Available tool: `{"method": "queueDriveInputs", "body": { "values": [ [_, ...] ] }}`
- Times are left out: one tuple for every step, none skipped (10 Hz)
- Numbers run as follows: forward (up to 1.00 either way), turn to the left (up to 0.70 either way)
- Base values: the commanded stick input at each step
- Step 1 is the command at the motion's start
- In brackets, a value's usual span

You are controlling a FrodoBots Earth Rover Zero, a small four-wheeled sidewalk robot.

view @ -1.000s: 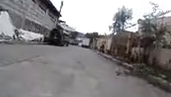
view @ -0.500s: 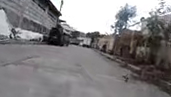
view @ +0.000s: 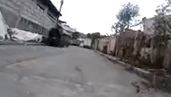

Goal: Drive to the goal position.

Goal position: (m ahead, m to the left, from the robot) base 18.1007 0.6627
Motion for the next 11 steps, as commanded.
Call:
{"method": "queueDriveInputs", "body": {
  "values": [
    [1.0,0.0],
    [1.0,0.0],
    [1.0,0.0],
    [1.0,0.0],
    [1.0,0.0],
    [1.0,0.0],
    [1.0,0.0],
    [1.0,0.0],
    [1.0,0.0],
    [1.0,0.0],
    [1.0,0.0]
  ]
}}
